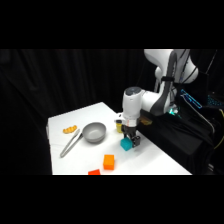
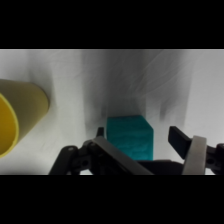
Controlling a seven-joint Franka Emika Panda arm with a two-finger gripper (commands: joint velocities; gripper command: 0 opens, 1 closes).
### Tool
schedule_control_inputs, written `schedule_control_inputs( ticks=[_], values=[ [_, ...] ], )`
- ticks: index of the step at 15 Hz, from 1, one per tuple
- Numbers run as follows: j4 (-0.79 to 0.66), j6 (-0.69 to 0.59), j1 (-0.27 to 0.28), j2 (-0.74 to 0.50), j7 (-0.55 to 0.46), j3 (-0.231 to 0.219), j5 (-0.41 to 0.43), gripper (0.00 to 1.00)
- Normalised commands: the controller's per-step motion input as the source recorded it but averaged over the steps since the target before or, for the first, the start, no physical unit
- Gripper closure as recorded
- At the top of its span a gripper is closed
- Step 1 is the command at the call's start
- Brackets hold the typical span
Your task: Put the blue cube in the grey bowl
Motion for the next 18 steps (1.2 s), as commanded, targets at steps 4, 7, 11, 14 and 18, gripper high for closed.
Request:
schedule_control_inputs(
  ticks=[4, 7, 11, 14, 18],
  values=[
    [0.11, 0.23, 0.186, 0.18, 0.14, -0.176, -0.110, 0.00],
    [0.10, 0.15, 0.225, 0.12, 0.16, -0.208, -0.132, 0.25],
    [0.06, 0.06, 0.237, 0.03, 0.20, -0.241, -0.183, 0.59],
    [0.02, -0.08, 0.208, -0.09, 0.19, -0.222, -0.221, 0.69],
    [0.00, -0.34, 0.085, -0.29, 0.10, -0.089, -0.188, 0.74]
  ],
)
